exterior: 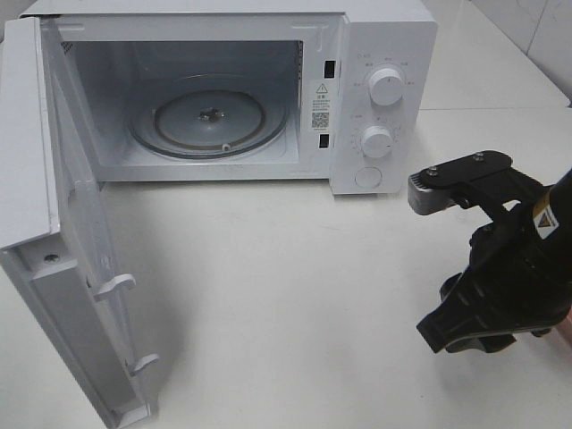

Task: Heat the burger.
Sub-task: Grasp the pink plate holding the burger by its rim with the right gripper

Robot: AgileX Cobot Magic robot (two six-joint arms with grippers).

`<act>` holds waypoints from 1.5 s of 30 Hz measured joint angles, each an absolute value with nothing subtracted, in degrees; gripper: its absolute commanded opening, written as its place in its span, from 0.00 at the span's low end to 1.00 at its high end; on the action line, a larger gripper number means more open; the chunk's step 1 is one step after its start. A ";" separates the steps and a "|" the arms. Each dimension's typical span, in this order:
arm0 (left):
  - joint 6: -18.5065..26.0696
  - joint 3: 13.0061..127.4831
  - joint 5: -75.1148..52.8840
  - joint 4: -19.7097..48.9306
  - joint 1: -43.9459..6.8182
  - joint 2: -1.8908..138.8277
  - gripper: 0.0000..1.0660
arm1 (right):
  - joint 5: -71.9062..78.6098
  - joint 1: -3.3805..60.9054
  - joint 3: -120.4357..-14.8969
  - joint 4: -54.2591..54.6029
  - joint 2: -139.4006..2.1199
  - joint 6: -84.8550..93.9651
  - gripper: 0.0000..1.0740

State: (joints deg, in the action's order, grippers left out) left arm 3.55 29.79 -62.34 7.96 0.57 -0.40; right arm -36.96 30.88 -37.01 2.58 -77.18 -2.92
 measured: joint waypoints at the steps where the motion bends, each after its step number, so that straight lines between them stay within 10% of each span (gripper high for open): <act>1: 3.55 29.79 -62.34 7.96 0.57 -0.40 0.92 | -37.41 30.88 -37.01 1.95 -77.01 -2.92 0.64; 7: 3.55 29.79 -62.34 7.96 0.57 -0.40 0.92 | -39.42 27.62 -37.01 0.46 -76.60 -2.92 0.85; 45: 3.55 29.79 -62.34 7.96 0.57 -0.40 0.92 | -35.92 3.61 -40.85 -7.91 -87.43 -3.50 0.78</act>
